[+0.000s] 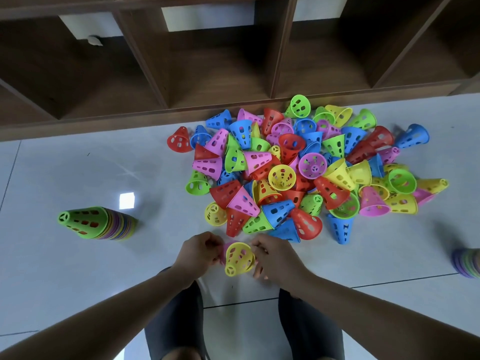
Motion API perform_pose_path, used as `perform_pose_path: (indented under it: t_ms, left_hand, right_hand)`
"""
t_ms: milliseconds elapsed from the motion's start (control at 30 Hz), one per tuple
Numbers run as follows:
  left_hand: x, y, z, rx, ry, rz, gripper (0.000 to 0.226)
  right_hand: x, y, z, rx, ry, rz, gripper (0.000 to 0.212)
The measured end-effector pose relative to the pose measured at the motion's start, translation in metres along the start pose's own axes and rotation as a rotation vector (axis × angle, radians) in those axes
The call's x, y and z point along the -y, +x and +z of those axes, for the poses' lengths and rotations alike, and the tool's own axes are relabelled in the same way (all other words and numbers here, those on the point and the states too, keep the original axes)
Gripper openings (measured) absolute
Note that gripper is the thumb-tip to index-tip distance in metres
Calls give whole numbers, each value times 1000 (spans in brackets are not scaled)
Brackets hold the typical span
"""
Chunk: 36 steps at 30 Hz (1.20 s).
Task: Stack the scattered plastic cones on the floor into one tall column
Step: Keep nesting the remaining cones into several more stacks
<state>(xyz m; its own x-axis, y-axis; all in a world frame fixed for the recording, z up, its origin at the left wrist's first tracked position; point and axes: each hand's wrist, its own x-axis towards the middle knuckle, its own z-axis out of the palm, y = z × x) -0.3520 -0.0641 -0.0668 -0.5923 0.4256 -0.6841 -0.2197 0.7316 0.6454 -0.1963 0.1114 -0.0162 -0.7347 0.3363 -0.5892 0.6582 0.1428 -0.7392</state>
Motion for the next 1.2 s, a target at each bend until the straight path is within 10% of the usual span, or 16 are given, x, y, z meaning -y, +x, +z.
perform_pose_path:
  t_ms: [567, 1200]
  left_hand:
    - [-4, 9, -12, -98, -46, 101, 2]
    - [-36, 47, -36, -335, 365, 504, 67]
  right_hand:
    - [-34, 0, -22, -163, -389, -267, 24]
    - [-54, -10, -33, 9, -858, -313, 54]
